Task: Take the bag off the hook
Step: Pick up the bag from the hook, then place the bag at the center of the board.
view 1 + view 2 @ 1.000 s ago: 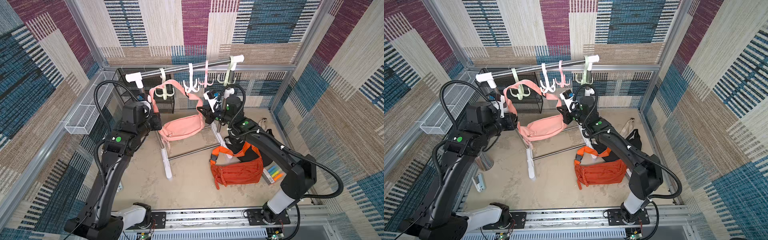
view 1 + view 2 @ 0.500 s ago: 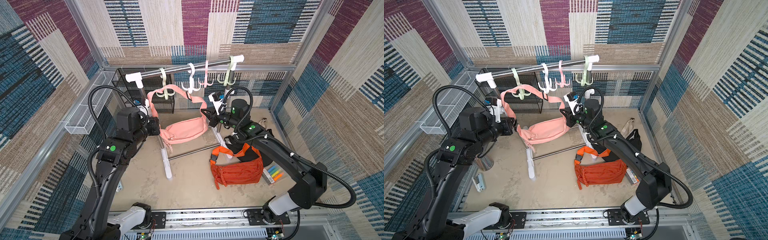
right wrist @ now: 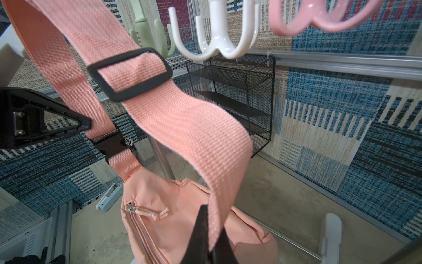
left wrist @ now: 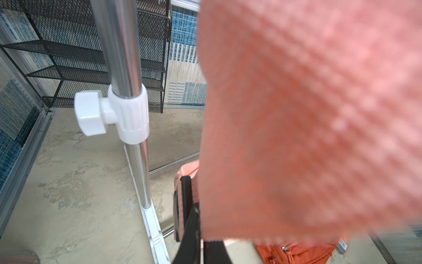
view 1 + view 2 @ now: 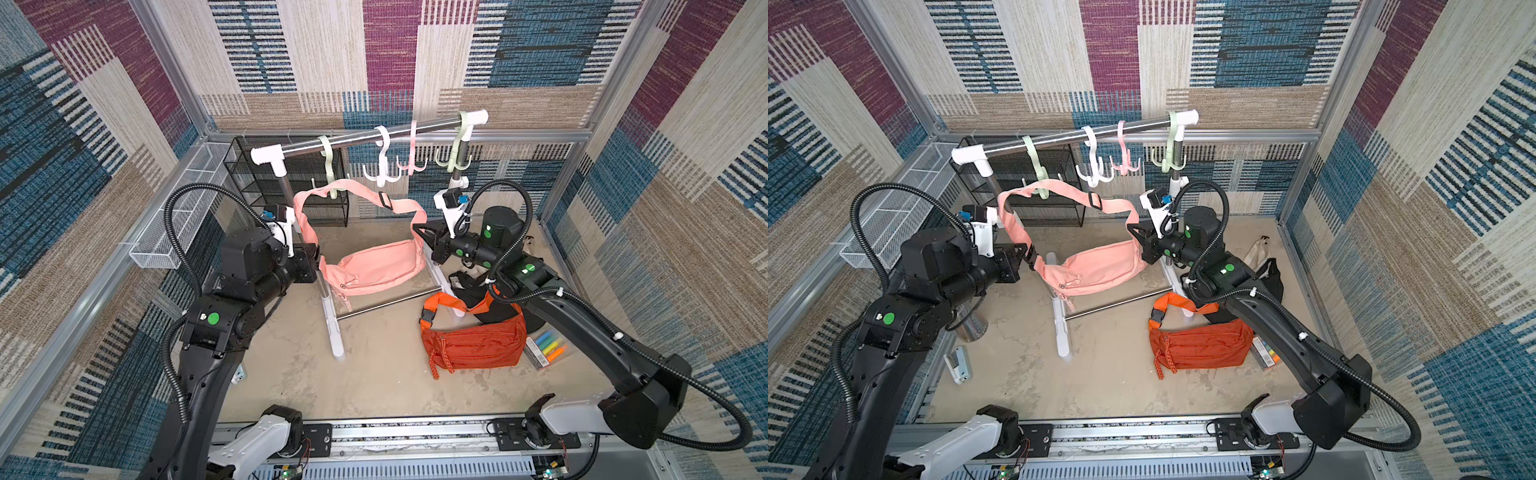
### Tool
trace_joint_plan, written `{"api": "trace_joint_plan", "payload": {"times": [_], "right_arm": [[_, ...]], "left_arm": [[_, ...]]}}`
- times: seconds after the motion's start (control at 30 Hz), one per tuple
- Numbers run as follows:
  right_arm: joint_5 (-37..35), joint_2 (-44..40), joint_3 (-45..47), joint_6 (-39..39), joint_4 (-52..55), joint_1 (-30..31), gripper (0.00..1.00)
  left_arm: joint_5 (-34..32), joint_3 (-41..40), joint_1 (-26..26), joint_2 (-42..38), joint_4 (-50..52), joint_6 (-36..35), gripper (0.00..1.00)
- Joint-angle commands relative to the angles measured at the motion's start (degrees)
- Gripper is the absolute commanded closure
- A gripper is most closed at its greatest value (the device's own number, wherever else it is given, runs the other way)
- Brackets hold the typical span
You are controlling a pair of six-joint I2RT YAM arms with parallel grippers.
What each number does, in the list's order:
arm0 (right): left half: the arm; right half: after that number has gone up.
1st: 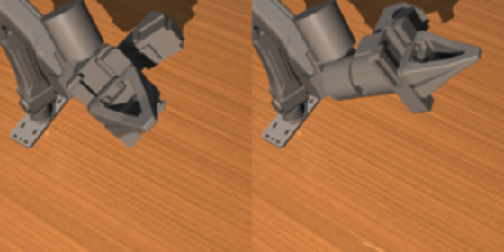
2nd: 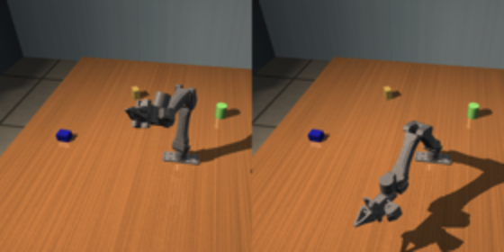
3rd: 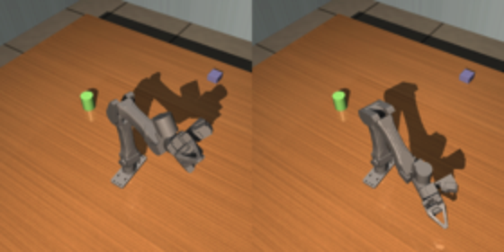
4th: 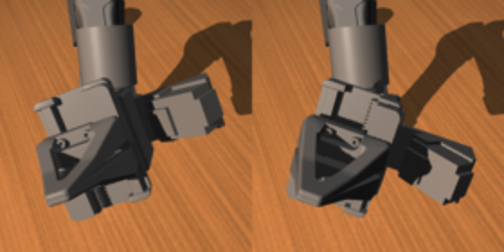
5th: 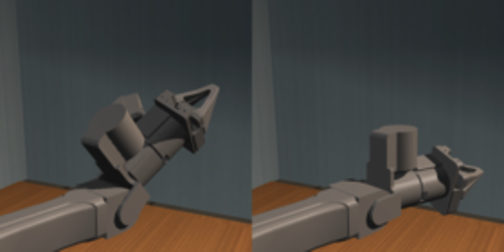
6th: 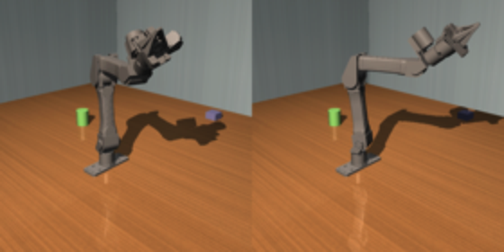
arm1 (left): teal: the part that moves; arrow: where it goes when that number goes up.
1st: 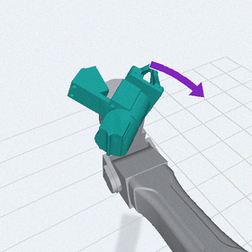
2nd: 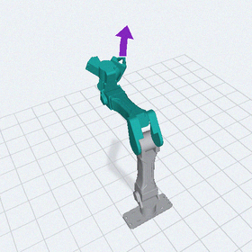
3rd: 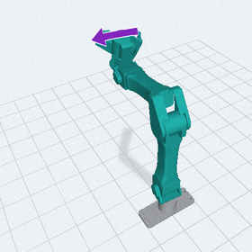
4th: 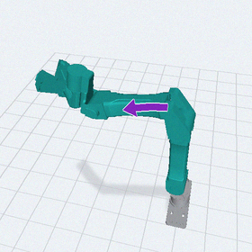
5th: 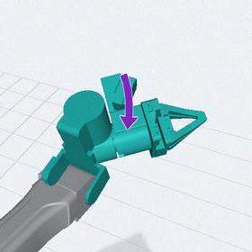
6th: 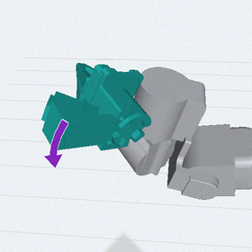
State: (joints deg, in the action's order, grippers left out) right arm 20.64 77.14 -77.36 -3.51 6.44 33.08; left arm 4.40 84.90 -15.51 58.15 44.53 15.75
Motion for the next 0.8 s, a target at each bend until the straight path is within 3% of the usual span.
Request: {"api": "trace_joint_plan", "payload": {"times": [0.0,0.43,0.77], "right_arm": [[-0.4,-3.3,1.2,-3.0,2.9,0.4,1.0],[-0.2,-17.4,9.4,-11.0,17.1,2.7,1.0],[3.8,-32.3,18.7,-29.6,36.8,5.3,1.0]], "left_arm": [[4.6,-1.2,0.0,-1.8,0.5,1.7,1.0],[22.2,-9.0,0.0,-10.5,5.4,2.3,1.0],[34.5,-24.9,-0.1,-23.9,13.1,18.4,1.0]]}}
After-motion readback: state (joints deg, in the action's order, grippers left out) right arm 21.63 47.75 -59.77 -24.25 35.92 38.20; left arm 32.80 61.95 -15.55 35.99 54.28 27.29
